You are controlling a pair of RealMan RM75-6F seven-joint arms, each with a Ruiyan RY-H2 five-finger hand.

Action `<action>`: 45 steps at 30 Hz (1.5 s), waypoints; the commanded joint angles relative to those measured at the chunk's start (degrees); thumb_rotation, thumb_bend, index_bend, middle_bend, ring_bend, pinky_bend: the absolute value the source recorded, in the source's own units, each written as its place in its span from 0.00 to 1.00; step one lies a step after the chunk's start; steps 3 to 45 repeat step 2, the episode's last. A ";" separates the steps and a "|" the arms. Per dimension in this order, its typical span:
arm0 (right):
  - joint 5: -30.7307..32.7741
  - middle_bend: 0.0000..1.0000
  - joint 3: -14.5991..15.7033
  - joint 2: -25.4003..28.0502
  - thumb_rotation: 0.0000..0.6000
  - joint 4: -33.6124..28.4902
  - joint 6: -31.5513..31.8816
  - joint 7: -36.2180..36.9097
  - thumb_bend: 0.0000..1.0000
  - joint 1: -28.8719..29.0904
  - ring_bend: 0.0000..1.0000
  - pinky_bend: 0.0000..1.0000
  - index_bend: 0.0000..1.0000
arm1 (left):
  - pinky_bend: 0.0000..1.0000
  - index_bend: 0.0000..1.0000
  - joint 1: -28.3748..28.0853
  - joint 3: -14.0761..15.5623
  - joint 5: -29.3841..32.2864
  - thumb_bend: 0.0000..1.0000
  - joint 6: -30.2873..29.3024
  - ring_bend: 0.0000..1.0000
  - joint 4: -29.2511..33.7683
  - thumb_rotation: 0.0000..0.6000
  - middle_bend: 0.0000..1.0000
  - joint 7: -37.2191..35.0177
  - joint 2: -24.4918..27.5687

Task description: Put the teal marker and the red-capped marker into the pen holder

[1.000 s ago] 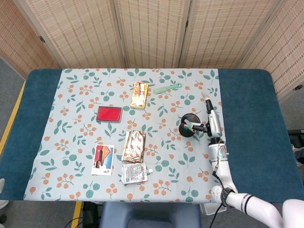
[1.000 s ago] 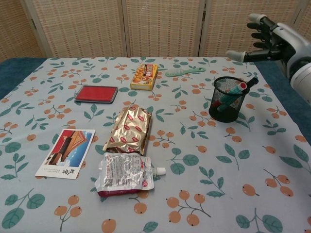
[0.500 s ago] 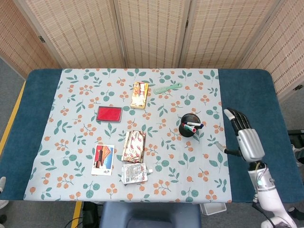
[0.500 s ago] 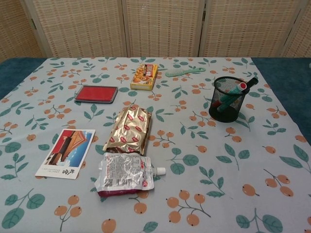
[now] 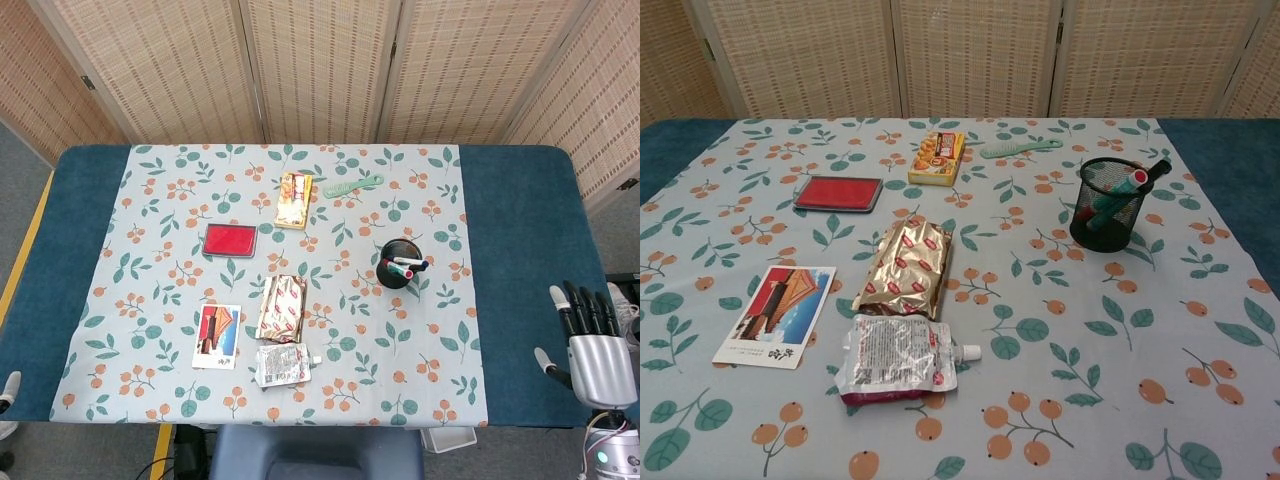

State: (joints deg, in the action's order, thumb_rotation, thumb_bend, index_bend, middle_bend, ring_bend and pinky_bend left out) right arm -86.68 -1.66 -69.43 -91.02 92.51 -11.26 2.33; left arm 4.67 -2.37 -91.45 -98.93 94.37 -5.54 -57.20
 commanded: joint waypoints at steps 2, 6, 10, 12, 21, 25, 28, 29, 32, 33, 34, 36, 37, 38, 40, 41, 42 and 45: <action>-0.33 0.00 -0.10 0.48 1.00 -0.29 0.30 0.05 0.22 -0.63 0.00 0.00 0.00 | 0.27 0.00 -0.52 -0.04 0.88 0.40 1.47 0.10 0.46 1.00 0.21 0.48 0.01; -0.33 0.00 -0.10 0.48 1.00 -0.29 0.30 0.05 0.22 -0.63 0.00 0.00 0.00 | 0.27 0.00 -0.52 -0.04 0.88 0.40 1.47 0.10 0.46 1.00 0.21 0.48 0.01; -0.33 0.00 -0.10 0.48 1.00 -0.29 0.30 0.05 0.22 -0.63 0.00 0.00 0.00 | 0.27 0.00 -0.52 -0.04 0.88 0.40 1.47 0.10 0.46 1.00 0.21 0.48 0.01; -0.33 0.00 -0.10 0.48 1.00 -0.29 0.30 0.05 0.22 -0.63 0.00 0.00 0.00 | 0.27 0.00 -0.52 -0.04 0.88 0.40 1.47 0.10 0.46 1.00 0.21 0.48 0.01; -0.33 0.00 -0.10 0.48 1.00 -0.29 0.30 0.05 0.22 -0.63 0.00 0.00 0.00 | 0.27 0.00 -0.52 -0.04 0.88 0.40 1.47 0.10 0.46 1.00 0.21 0.48 0.01; -0.33 0.00 -0.10 0.48 1.00 -0.29 0.30 0.05 0.22 -0.63 0.00 0.00 0.00 | 0.27 0.00 -0.52 -0.04 0.88 0.40 1.47 0.10 0.46 1.00 0.21 0.48 0.01; -0.33 0.00 -0.10 0.48 1.00 -0.29 0.30 0.05 0.22 -0.63 0.00 0.00 0.00 | 0.27 0.00 -0.52 -0.04 0.88 0.40 1.47 0.10 0.46 1.00 0.21 0.48 0.01; -0.33 0.00 -0.10 0.48 1.00 -0.29 0.30 0.05 0.22 -0.63 0.00 0.00 0.00 | 0.27 0.00 -0.52 -0.04 0.88 0.40 1.47 0.10 0.46 1.00 0.21 0.48 0.01; -0.33 0.00 -0.10 0.48 1.00 -0.29 0.30 0.05 0.22 -0.63 0.00 0.00 0.00 | 0.27 0.00 -0.52 -0.04 0.88 0.40 1.47 0.10 0.46 1.00 0.21 0.48 0.01; -0.33 0.00 -0.10 0.48 1.00 -0.29 0.30 0.05 0.22 -0.63 0.00 0.00 0.00 | 0.27 0.00 -0.52 -0.04 0.88 0.40 1.47 0.10 0.46 1.00 0.21 0.48 0.01; -0.33 0.00 -0.10 0.48 1.00 -0.29 0.30 0.05 0.22 -0.63 0.00 0.00 0.00 | 0.27 0.00 -0.52 -0.04 0.88 0.40 1.47 0.10 0.46 1.00 0.21 0.48 0.01; -0.33 0.00 -0.10 0.48 1.00 -0.29 0.30 0.05 0.22 -0.63 0.00 0.00 0.00 | 0.27 0.00 -0.52 -0.04 0.88 0.40 1.47 0.10 0.46 1.00 0.21 0.48 0.01; -0.33 0.00 -0.10 0.48 1.00 -0.29 0.30 0.05 0.22 -0.63 0.00 0.00 0.00 | 0.27 0.00 -0.52 -0.04 0.88 0.40 1.47 0.10 0.46 1.00 0.21 0.48 0.01; -0.33 0.00 -0.10 0.48 1.00 -0.29 0.30 0.05 0.22 -0.63 0.00 0.00 0.00 | 0.27 0.00 -0.52 -0.04 0.88 0.40 1.47 0.10 0.46 1.00 0.21 0.48 0.01; -0.33 0.00 -0.10 0.48 1.00 -0.29 0.30 0.05 0.22 -0.63 0.00 0.00 0.00 | 0.27 0.00 -0.52 -0.04 0.88 0.40 1.47 0.10 0.46 1.00 0.21 0.48 0.01; -0.33 0.00 -0.10 0.48 1.00 -0.29 0.30 0.05 0.22 -0.63 0.00 0.00 0.00 | 0.27 0.00 -0.52 -0.04 0.88 0.40 1.47 0.10 0.46 1.00 0.21 0.48 0.01; -0.33 0.00 -0.10 0.48 1.00 -0.29 0.30 0.05 0.22 -0.63 0.00 0.00 0.00 | 0.27 0.00 -0.52 -0.04 0.88 0.40 1.47 0.10 0.46 1.00 0.21 0.48 0.01; -0.33 0.00 -0.10 0.48 1.00 -0.29 0.30 0.05 0.22 -0.63 0.00 0.00 0.00 | 0.27 0.00 -0.52 -0.04 0.88 0.40 1.47 0.10 0.46 1.00 0.21 0.48 0.01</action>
